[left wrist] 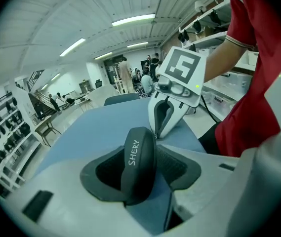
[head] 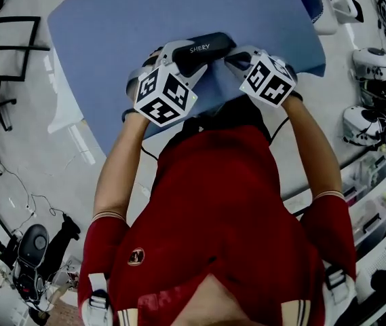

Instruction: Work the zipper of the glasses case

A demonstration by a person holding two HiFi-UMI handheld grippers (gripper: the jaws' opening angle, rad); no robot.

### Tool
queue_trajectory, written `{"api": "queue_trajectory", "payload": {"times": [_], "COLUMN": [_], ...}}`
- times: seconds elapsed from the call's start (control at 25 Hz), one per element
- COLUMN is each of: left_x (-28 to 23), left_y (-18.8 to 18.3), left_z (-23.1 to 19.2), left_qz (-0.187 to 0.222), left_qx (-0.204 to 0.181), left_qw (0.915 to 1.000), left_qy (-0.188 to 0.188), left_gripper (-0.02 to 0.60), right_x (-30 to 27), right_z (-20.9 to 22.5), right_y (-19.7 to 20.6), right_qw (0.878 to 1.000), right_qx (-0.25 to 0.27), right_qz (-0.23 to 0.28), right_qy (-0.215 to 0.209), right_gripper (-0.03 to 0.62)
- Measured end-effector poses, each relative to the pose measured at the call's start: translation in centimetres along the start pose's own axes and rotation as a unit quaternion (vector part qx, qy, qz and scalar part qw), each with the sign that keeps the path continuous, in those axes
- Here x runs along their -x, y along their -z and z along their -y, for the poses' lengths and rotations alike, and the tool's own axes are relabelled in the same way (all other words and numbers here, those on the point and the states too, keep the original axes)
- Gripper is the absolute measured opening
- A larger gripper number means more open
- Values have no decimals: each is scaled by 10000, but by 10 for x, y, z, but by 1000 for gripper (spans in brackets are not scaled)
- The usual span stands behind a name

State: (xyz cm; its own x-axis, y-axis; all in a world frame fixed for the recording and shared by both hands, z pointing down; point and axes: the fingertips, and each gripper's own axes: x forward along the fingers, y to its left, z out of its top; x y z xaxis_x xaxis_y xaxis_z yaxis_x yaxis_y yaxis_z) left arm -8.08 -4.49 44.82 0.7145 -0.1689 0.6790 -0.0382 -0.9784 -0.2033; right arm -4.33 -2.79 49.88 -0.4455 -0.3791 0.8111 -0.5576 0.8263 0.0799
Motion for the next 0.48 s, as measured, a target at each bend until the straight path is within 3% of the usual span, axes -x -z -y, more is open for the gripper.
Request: {"api": "queue_trajectory", "payload": {"times": [0.24,0.48], "left_x": [-3,-21], "left_y": [-10,-17], "left_z": [7,4], "left_qz": [-47,-271], "left_qx": [-63,209], "left_qw": [9998,9985], "left_qy": [208,416], "left_gripper": [186,187], "right_x": [18,31], "right_z": [18,47], "right_y": [22,36], "right_qw": [9991,9961], "right_qx": [391,861], "right_qz": [-175,-117], "right_qy": [-23,-117], "right_gripper": [-2,-2]}}
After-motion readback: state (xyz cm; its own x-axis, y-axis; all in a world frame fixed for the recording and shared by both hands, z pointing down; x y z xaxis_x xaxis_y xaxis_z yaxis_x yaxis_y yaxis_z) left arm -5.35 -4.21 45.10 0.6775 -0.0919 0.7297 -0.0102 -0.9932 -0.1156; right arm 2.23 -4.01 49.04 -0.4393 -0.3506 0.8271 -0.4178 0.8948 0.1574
